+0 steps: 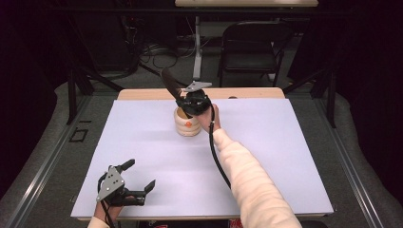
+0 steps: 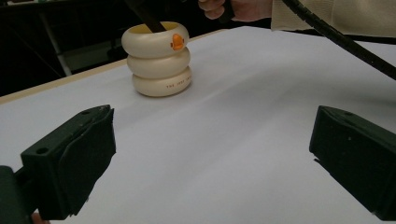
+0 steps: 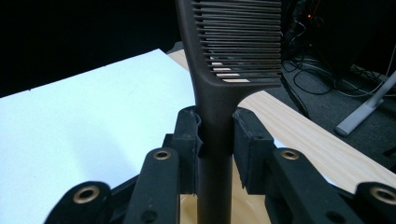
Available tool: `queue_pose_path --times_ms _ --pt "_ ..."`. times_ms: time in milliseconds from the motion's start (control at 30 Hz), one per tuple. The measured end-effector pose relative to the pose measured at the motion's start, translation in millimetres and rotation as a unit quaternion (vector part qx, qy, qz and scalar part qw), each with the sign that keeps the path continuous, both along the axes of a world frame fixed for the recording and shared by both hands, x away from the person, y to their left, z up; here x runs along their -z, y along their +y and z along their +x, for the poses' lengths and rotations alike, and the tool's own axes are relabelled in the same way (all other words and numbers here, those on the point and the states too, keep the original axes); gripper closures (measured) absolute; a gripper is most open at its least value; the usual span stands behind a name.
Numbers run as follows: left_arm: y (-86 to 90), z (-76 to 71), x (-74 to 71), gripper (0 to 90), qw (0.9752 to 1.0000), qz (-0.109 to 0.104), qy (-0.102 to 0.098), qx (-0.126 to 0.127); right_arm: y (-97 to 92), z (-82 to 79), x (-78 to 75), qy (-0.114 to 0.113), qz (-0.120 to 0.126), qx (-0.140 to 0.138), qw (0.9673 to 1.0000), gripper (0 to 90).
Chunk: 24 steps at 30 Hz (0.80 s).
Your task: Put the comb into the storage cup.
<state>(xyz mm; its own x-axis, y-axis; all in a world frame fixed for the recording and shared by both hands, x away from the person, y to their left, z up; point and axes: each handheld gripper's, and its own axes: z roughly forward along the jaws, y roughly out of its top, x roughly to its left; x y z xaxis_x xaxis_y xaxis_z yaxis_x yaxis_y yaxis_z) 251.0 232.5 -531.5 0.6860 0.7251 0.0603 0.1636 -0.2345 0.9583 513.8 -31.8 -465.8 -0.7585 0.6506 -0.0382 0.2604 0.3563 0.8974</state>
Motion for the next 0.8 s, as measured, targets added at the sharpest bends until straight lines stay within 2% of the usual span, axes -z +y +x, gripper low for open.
queue_pose_path --times_ms 800 --pt "0.1 0.0 -0.1 0.5 1.0000 0.001 0.000 0.000 1.9 0.2 12.4 0.012 -0.019 -0.005 0.9997 72.0"
